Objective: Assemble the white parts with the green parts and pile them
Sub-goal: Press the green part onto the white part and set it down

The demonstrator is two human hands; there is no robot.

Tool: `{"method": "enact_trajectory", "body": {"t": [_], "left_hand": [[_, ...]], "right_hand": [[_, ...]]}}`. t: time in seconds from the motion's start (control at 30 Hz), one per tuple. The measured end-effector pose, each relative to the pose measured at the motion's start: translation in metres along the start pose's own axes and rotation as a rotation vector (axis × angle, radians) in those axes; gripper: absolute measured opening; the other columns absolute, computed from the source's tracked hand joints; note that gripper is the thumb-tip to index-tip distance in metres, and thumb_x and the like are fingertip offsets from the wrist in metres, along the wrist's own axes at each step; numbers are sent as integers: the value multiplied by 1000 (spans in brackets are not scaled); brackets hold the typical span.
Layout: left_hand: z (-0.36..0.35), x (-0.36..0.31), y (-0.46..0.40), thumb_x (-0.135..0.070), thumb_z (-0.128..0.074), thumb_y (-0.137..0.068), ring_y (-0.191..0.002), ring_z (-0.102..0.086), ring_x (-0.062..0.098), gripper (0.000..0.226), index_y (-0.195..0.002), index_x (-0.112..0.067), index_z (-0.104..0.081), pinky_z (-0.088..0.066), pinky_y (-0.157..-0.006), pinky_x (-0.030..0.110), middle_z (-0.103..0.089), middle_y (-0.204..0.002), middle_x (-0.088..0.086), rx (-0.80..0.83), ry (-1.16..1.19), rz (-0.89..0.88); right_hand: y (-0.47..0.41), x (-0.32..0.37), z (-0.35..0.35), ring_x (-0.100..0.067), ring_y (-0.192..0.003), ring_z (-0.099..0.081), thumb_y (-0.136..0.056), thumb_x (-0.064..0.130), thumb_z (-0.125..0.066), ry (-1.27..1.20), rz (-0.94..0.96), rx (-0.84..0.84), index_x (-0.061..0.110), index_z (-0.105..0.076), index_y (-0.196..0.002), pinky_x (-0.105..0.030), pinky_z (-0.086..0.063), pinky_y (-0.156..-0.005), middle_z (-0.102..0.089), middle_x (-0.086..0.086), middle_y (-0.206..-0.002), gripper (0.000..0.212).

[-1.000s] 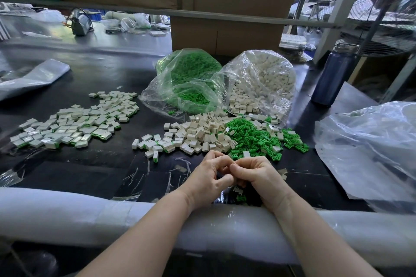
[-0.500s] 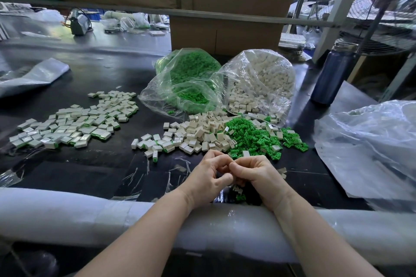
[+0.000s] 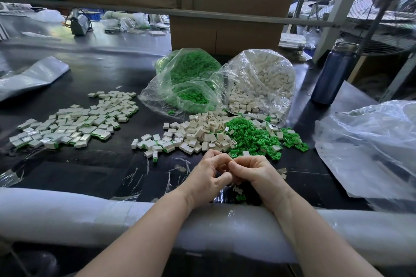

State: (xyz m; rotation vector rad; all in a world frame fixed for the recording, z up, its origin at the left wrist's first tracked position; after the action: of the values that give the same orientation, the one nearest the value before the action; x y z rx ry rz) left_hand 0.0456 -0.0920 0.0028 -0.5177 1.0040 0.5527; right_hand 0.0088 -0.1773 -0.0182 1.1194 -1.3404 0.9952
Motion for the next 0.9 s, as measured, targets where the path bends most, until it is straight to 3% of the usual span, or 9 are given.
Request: {"method": "enact_trajectory", "body": {"t": [0.13, 0.27, 0.43, 0.53, 0.73, 0.9], "left_hand": [[0, 0, 0, -2, -56, -83, -91, -51, 13, 13, -91, -11, -62, -46, -86, 22, -43, -102, -2, 3, -4, -4], [-2, 0, 0, -3, -57, -83, -90, -50, 13, 11, -91, -8, -62, -44, -83, 17, -42, -101, -4, 8, -7, -11], [-2, 0, 0, -4, -58, -83, -91, -50, 14, 11, -92, -9, -63, -45, -86, 21, -43, -102, -2, 13, -9, -13], [-2, 0, 0, -3, -58, -83, -91, -50, 13, 11, -91, -9, -63, -44, -86, 20, -42, -102, -3, 12, -15, -11], [-2, 0, 0, -3, -56, -83, -90, -50, 14, 12, -90, -11, -62, -45, -85, 21, -43, -103, 0, 14, -7, 0], [-1, -1, 1, -2, -54, -84, -90, -51, 13, 16, -88, -16, -60, -46, -84, 22, -44, -104, 0, 4, 12, 7]], "right_hand": [[0, 0, 0, -9, -53, -54, -86, 2, -58, -6, -1, 9, -4, -71, -83, -17, -43, -52, -63, -9, -62, 15], [1, 0, 2, -23, -64, -51, -84, 2, -59, -2, -8, -24, -7, -70, -84, -27, -41, -60, -61, -19, -75, 14], [1, 0, 1, -27, -69, -54, -82, 2, -60, -8, -16, -23, -10, -69, -86, -29, -45, -62, -62, -24, -79, 16], [1, 0, 1, -22, -61, -55, -83, 1, -60, -10, -17, -26, -12, -68, -86, -23, -46, -57, -62, -20, -74, 16], [1, -1, 1, -22, -62, -58, -84, 2, -60, -36, -24, -18, -13, -67, -87, -25, -49, -60, -64, -19, -74, 17], [3, 3, -6, -6, -53, -58, -87, 3, -56, -64, -10, 51, -1, -71, -83, -15, -45, -52, -65, -3, -60, 16]]}}
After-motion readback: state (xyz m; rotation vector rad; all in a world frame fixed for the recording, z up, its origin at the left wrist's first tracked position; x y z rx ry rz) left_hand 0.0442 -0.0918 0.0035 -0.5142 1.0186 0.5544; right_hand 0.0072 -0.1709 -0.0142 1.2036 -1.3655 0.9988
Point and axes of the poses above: each hand's wrist, its own y-axis away from the middle knuckle, its own z-axis out of the back of the hand, x = y × z, the point moved 9 cm from there along -y, towards the middle knuckle
